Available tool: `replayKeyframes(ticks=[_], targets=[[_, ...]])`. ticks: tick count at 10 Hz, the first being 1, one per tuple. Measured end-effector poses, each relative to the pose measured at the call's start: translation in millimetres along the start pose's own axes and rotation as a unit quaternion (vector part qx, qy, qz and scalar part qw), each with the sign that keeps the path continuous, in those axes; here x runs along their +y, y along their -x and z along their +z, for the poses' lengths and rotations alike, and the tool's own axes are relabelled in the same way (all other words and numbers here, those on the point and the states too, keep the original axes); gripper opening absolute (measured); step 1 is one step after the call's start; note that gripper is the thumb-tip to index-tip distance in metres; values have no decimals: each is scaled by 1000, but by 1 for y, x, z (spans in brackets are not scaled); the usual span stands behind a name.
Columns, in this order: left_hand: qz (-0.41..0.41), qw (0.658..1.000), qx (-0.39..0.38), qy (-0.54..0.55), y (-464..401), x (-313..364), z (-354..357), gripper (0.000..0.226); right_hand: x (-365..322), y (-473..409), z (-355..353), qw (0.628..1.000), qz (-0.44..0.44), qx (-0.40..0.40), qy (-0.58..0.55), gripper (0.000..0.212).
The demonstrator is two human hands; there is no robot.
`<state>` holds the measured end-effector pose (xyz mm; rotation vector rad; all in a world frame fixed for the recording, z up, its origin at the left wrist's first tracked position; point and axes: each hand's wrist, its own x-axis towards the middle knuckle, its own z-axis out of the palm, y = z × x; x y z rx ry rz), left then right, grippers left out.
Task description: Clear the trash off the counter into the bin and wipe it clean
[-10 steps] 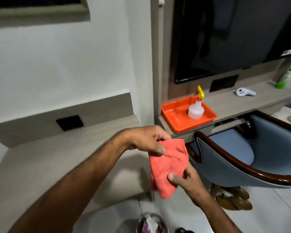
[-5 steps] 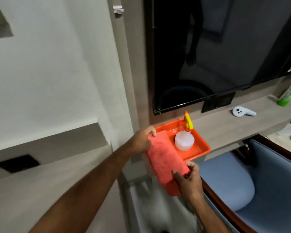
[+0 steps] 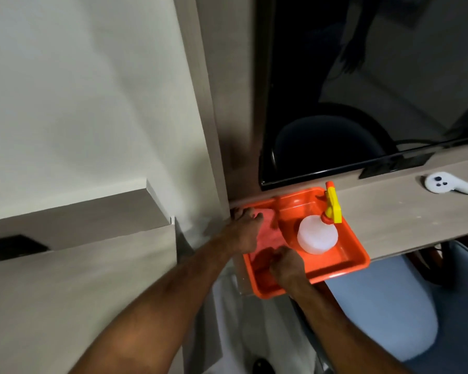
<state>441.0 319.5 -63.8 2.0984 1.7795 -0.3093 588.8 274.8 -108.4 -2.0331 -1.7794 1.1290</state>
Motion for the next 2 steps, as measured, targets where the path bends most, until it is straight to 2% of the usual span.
replayKeyframes(ticks=[1,2], targets=[[17,997,70,18,22,-1,-2,63,-10,1,-2,993,-15,-21,114,30],[65,983,173,10,59,-11,0,52,-21,13,2,981,30,15,191,38]])
